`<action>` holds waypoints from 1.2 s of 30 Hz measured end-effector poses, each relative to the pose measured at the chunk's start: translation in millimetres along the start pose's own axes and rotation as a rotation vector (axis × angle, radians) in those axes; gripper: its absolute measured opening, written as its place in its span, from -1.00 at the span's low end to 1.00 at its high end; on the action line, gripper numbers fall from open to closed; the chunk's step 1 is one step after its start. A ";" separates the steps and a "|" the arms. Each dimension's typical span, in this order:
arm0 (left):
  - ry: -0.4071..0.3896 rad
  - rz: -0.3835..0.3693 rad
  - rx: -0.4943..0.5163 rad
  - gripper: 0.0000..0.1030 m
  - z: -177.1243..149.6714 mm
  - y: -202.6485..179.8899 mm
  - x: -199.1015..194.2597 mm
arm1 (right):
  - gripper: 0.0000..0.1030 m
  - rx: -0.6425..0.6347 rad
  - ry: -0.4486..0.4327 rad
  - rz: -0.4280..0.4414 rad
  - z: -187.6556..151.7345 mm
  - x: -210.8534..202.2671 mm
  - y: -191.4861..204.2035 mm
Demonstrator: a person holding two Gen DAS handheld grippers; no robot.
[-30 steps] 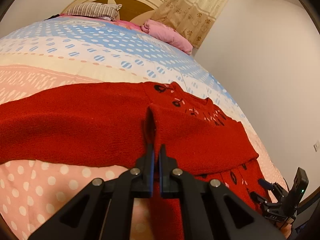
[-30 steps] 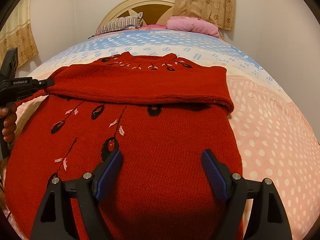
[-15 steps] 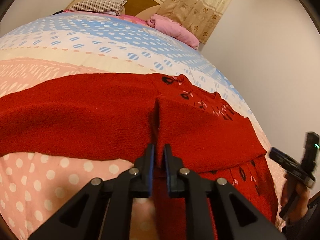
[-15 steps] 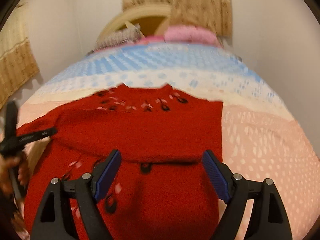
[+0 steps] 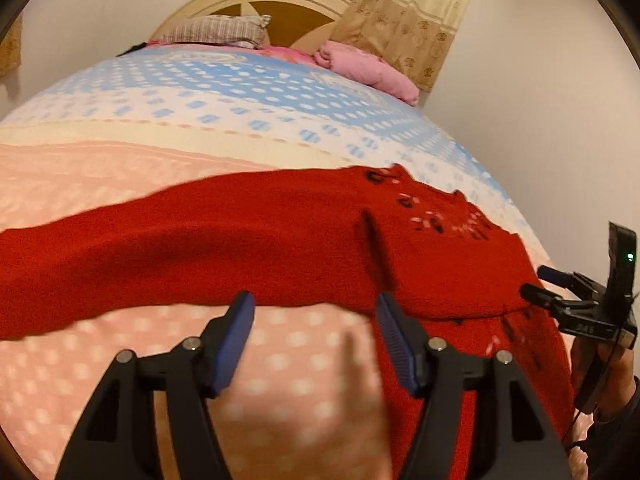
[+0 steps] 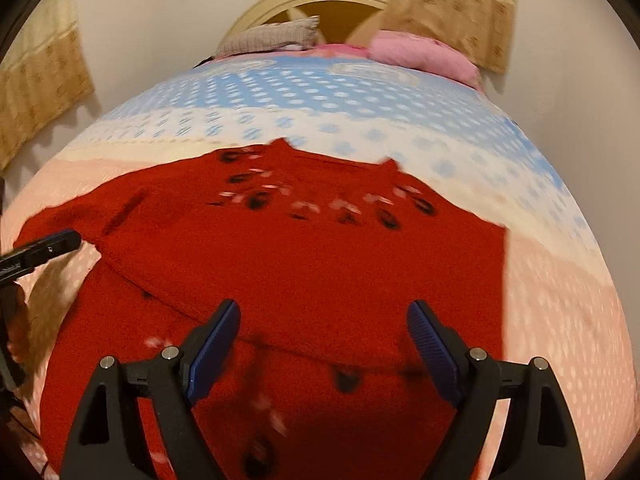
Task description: Fold small clothes
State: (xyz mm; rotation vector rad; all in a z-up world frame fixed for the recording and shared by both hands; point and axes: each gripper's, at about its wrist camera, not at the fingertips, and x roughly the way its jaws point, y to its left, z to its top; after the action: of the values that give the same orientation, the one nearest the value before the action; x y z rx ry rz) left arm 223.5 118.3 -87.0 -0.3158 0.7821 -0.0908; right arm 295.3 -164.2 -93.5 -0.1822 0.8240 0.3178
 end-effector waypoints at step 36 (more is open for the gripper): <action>-0.082 0.470 -0.308 0.31 -13.7 231.4 -71.5 | 0.83 -0.128 0.000 0.058 -19.3 41.6 85.1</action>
State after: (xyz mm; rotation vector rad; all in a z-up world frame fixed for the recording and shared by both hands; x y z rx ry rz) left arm 154.9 348.6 -120.0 -0.4159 0.7711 0.4861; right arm 279.0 -81.3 -140.3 -0.2782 0.8103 0.4255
